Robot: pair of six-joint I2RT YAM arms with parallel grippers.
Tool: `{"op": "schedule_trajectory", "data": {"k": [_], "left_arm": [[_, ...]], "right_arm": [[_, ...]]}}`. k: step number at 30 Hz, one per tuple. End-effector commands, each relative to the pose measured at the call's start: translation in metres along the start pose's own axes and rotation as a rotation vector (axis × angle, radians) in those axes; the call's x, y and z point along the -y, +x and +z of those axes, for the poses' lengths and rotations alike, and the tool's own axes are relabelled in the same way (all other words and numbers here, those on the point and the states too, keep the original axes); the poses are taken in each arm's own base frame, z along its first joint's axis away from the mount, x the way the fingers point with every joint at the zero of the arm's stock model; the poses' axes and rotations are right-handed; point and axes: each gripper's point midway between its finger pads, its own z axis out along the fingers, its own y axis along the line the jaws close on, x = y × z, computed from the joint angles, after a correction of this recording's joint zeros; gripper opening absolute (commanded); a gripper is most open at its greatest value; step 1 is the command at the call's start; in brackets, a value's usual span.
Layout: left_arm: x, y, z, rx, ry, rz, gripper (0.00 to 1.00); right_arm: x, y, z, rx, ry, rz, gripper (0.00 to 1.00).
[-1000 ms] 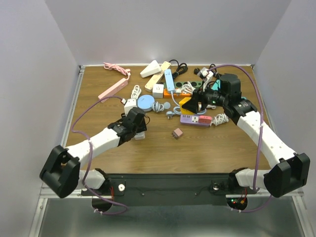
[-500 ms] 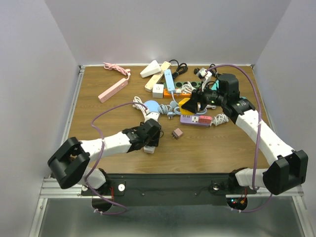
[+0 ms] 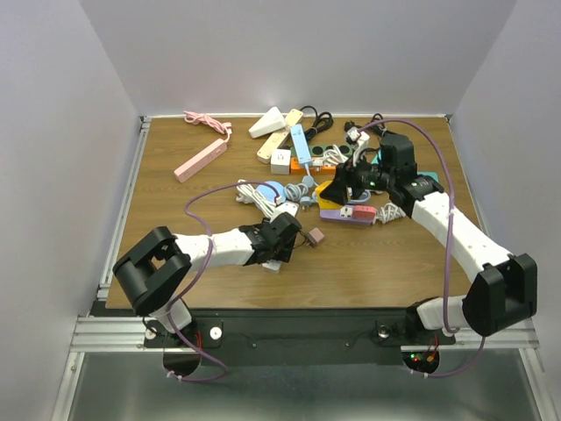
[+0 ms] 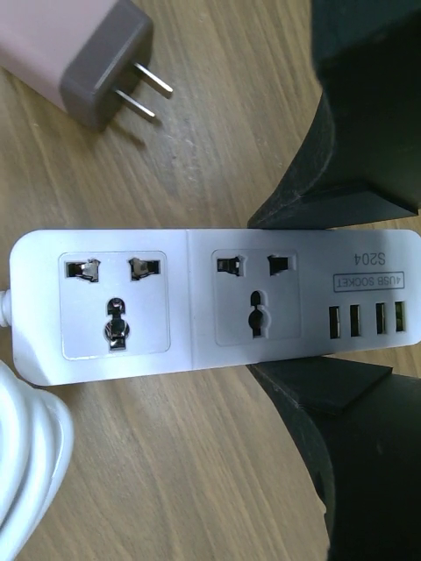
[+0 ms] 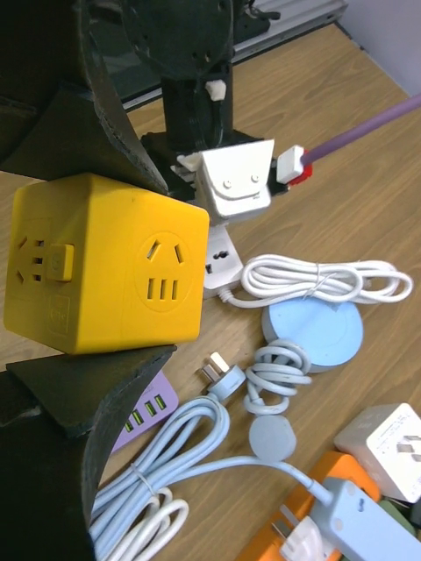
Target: Insert the plug
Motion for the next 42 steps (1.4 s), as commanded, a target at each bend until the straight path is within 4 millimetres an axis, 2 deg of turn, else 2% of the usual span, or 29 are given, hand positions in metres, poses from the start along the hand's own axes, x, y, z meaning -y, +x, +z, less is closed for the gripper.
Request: {"op": "schedule_trajectory", "data": {"k": [1,3,4,7,9,10,11,13,17,20,22,26,29,33,35,36,37,38,39,40,41,42], "left_arm": [[-0.003,0.015,0.004,-0.051,-0.027,-0.01,0.52],[-0.005,0.015,0.001,-0.037,-0.031,-0.031,0.62],[-0.007,0.012,-0.005,-0.017,-0.023,-0.048,0.73],[-0.006,0.003,-0.019,0.045,0.018,-0.084,0.89],[-0.004,-0.006,-0.033,0.087,0.054,-0.111,0.94],[-0.006,-0.004,-0.035,0.09,0.058,-0.118,0.97],[-0.006,-0.005,-0.039,0.098,0.073,-0.139,0.98],[-0.009,-0.007,-0.05,0.126,0.085,-0.173,0.98],[-0.019,-0.012,-0.066,0.159,0.08,-0.266,0.98],[-0.039,-0.022,-0.083,0.223,0.049,-0.401,0.99],[-0.053,-0.017,-0.082,0.239,0.033,-0.467,0.99],[-0.076,-0.015,-0.072,0.279,0.08,-0.599,0.99],[-0.081,-0.028,-0.072,0.325,0.074,-0.601,0.99],[-0.097,-0.055,-0.064,0.357,-0.029,-0.574,0.99],[-0.104,-0.074,-0.055,0.366,-0.06,-0.558,0.99],[-0.108,-0.072,-0.043,0.336,-0.094,-0.542,0.99],[-0.11,-0.085,-0.04,0.356,-0.102,-0.537,0.99],[-0.124,-0.087,-0.034,0.351,-0.142,-0.535,0.99],[-0.129,-0.08,-0.017,0.307,-0.167,-0.519,0.99],[-0.132,-0.089,-0.012,0.317,-0.166,-0.524,0.99],[-0.138,-0.082,0.002,0.278,-0.189,-0.505,0.99],[-0.137,-0.084,0.008,0.275,-0.186,-0.497,0.99]], "right_arm": [[0.0,0.002,0.015,-0.003,-0.019,-0.04,0.0],[0.0,0.008,0.022,-0.029,-0.022,-0.043,0.0],[-0.002,0.012,0.028,-0.048,-0.028,-0.05,0.0],[-0.006,0.016,0.037,-0.069,-0.039,-0.063,0.0],[-0.008,0.023,0.044,-0.101,-0.044,-0.062,0.0],[-0.004,0.026,0.047,-0.117,-0.026,-0.071,0.0],[-0.005,0.023,0.049,-0.121,-0.023,-0.086,0.01],[-0.006,0.034,0.058,-0.168,-0.019,-0.095,0.0],[-0.013,0.043,0.071,-0.211,-0.039,-0.12,0.0],[-0.017,0.044,0.082,-0.235,-0.046,-0.153,0.0],[-0.02,0.05,0.091,-0.258,-0.051,-0.175,0.0],[-0.025,0.047,0.097,-0.26,-0.056,-0.188,0.0],[-0.015,0.043,0.097,-0.257,0.016,-0.162,0.0],[-0.008,0.039,0.095,-0.241,0.08,-0.128,0.0],[-0.01,0.038,0.092,-0.231,0.081,-0.125,0.0],[-0.011,0.037,0.091,-0.222,0.08,-0.125,0.0],[-0.014,0.035,0.088,-0.213,0.076,-0.125,0.0],[-0.016,0.036,0.085,-0.212,0.072,-0.125,0.0],[-0.016,0.035,0.083,-0.205,0.073,-0.124,0.0],[-0.021,0.031,0.079,-0.189,0.065,-0.127,0.0],[-0.022,0.032,0.076,-0.188,0.065,-0.126,0.0],[-0.023,0.032,0.074,-0.184,0.066,-0.128,0.0]]}}
